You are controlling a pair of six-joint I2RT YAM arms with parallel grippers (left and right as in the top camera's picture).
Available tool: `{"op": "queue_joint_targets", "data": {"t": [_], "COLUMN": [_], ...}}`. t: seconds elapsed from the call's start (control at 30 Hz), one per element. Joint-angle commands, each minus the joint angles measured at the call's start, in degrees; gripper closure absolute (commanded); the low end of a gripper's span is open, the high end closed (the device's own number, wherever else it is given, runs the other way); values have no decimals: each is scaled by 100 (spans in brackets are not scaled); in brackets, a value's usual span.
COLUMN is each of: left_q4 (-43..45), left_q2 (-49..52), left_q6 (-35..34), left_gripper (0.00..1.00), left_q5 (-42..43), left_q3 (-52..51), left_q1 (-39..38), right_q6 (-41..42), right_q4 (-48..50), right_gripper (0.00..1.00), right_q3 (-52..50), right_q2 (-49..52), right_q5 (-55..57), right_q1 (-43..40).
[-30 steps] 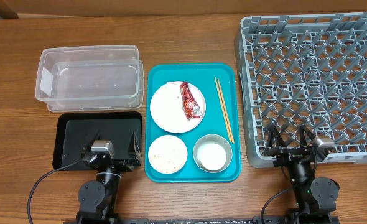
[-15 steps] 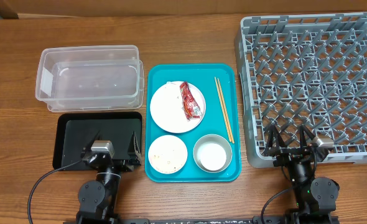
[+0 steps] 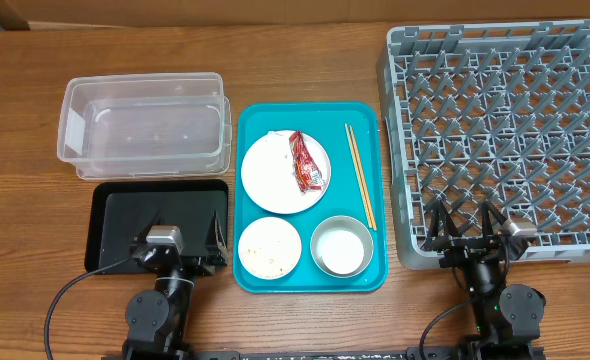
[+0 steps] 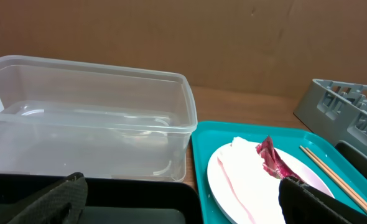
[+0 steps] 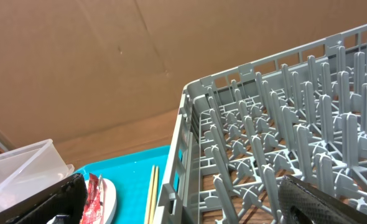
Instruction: Sort waste into correct bins and load items into the dishwasher
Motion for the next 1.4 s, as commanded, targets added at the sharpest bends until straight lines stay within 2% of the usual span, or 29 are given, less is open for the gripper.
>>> {"op": "queue_joint_targets", "data": {"t": [0.0,0.2,0.33,0.57,0.7,0.83,0.97,1.13,1.27,1.37], "left_q4": [11,11,13,13,11,11,11,13,11,11], "left_q2": [-2,-2,-2,-2,-2,-2,-2,-2,-2,-2], "left_q6": [4,4,4,4,4,4,4,4,4,4], "left_gripper": [0,0,0,0,0,0,0,0,0,0], "left_q5": [22,22,22,22,22,22,22,22,22,22], "left_q3": [-20,-20,-20,-20,-20,-20,-20,-20,-20,-20], "left_q1": [-17,-17,-17,-17,-17,-17,-17,-17,-17,-17], "right_q6": [-2,9,-2,-4,-24,-50,-26,107,107,109], "right_q4": [33,35,39,-1113,-2376,-3746,-4301,-4179,-4312,-4804], "right_gripper": [0,0,0,0,0,0,0,0,1,1], "right_q3": [-59,-59,24,1447,2844,4310,5392,5821,5821,5821], "right_q2": [-63,-63,-63,44,658,1753,2640,3101,3351,3637], "right_q5": [11,-48,-743,-1257,-1259,-1394,-1453,-2457,-2557,-2509], "right_q1": [-2,-2,-2,-2,-2,50,136,138,144,284]}}
